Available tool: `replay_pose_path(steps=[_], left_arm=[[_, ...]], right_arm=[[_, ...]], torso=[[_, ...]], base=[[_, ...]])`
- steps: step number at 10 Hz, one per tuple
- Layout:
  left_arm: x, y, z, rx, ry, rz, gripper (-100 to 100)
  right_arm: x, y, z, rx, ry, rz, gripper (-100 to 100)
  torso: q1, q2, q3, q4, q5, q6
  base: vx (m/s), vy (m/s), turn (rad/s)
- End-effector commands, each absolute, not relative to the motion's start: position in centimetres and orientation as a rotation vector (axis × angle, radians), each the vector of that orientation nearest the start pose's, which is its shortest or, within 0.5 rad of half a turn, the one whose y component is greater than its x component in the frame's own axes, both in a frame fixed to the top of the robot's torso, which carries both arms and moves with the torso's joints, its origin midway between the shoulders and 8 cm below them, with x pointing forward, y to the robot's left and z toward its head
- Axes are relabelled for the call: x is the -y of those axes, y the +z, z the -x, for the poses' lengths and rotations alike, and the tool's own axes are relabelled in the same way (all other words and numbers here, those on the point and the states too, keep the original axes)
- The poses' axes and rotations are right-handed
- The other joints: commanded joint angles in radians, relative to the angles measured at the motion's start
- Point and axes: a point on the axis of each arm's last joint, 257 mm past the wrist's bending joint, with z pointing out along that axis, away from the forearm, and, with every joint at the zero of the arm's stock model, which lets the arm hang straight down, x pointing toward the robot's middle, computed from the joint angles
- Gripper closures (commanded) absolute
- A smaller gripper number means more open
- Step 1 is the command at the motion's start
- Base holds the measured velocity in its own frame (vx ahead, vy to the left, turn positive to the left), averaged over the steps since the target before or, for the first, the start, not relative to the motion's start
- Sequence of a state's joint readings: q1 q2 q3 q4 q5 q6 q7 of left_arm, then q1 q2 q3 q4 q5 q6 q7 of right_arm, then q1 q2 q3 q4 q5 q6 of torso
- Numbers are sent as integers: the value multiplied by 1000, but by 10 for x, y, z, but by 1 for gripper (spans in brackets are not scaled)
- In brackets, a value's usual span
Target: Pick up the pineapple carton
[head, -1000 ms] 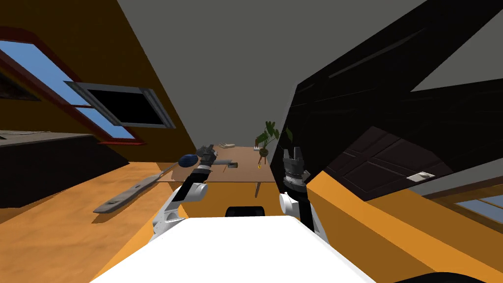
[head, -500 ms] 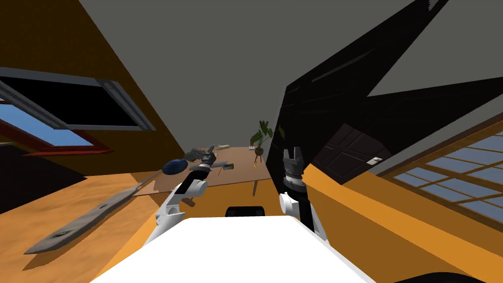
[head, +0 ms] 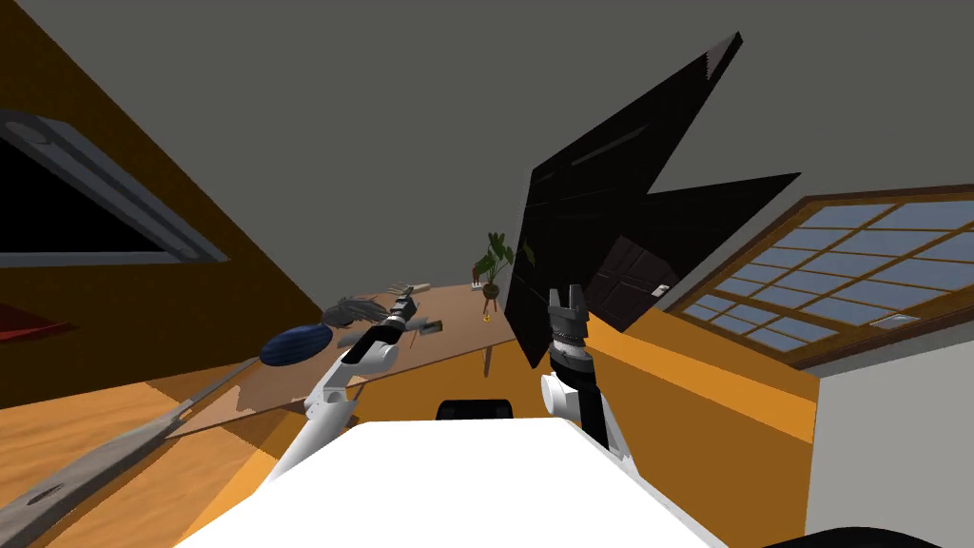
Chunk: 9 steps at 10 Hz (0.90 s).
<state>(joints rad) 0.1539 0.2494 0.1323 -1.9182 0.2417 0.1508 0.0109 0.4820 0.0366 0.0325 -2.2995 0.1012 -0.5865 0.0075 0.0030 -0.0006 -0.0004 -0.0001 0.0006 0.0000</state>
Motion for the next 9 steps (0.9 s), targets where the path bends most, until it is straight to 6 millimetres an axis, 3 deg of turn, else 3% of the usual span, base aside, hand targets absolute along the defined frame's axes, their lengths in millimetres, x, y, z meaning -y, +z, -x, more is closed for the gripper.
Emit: replay_pose_path(steps=[1,4,5,6,9], left_arm=[[-355,-157,-502,-1124,-1135,1237,-100],[-386,-192,-511,-1145,-1091,1383,-100],[-387,-202,-510,-1166,-1074,1411,-100],[-403,-218,-511,-1162,-1053,1482,-100],[-420,-245,-508,-1181,-1008,1592,-100]], right_arm=[[253,54,-328,-559,1296,-522,0],[254,54,-328,-559,1296,-522,0],[253,54,-328,-559,1296,-522,0],[254,54,-328,-559,1296,-522,0],[253,54,-328,-559,1296,-522,0]], torso=[[0,0,0,0,0,0],[0,0,0,0,0,-1],[0,0,0,0,0,0],[0,0,0,0,0,-1],[0,0,0,0,0,0]], base=[[-8,40,-185],[-10,42,-318],[-8,43,-195],[-6,36,-354],[-12,44,-244]])
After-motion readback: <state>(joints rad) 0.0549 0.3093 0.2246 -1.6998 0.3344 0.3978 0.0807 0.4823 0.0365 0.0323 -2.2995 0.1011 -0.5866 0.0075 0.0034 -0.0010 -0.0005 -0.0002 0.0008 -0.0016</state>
